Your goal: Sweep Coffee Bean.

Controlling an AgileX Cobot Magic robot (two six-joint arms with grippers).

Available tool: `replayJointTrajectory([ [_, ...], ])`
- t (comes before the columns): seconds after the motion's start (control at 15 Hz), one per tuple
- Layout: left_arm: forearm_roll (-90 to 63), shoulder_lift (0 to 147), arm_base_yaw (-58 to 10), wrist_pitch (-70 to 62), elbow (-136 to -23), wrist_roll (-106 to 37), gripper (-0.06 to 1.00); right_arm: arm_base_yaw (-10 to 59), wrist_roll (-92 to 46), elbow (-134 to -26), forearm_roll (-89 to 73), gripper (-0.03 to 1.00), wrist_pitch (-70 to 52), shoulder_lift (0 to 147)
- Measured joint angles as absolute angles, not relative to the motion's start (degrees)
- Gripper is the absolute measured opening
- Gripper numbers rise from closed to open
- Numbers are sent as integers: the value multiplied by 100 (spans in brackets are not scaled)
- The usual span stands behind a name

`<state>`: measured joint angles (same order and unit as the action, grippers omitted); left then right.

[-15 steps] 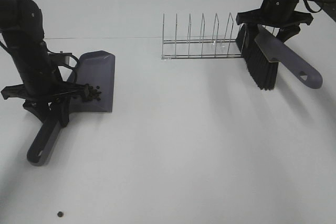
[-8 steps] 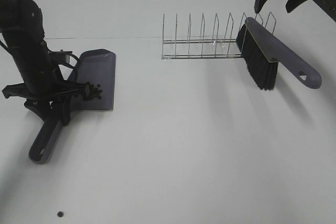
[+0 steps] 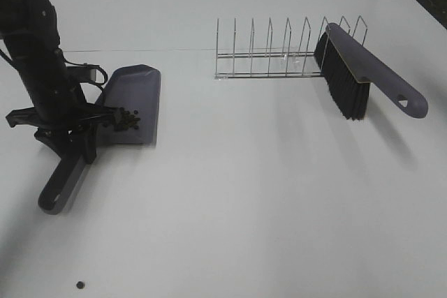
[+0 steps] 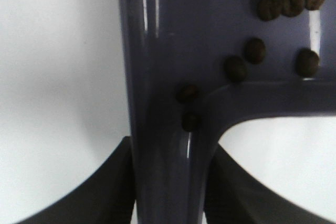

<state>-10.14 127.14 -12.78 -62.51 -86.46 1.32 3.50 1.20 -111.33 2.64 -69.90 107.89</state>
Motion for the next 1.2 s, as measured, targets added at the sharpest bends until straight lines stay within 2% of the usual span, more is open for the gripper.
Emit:
replayJointTrajectory([
  [0.47,-1043,13121,-1278,-6257,-9471,132,31,350,115,-7575,298,61,-5810,7998],
  [0.87,-1100,13316,-1278,-6211,-9551,264,32,350,120,-6348,298,61,-5747,6669],
  [1.0,-1123,13321,-1278,-6205,-9580,269,69,350,206,-6176,298,61,-5741,6205],
  [1.07,-1123,13293,-1278,-6199,-9574,269,80,350,218,-6108,298,61,-5741,6028],
  [1.2,-1123,13149,-1278,-6159,-9557,264,87,350,218,-5856,298,61,-5747,5684],
])
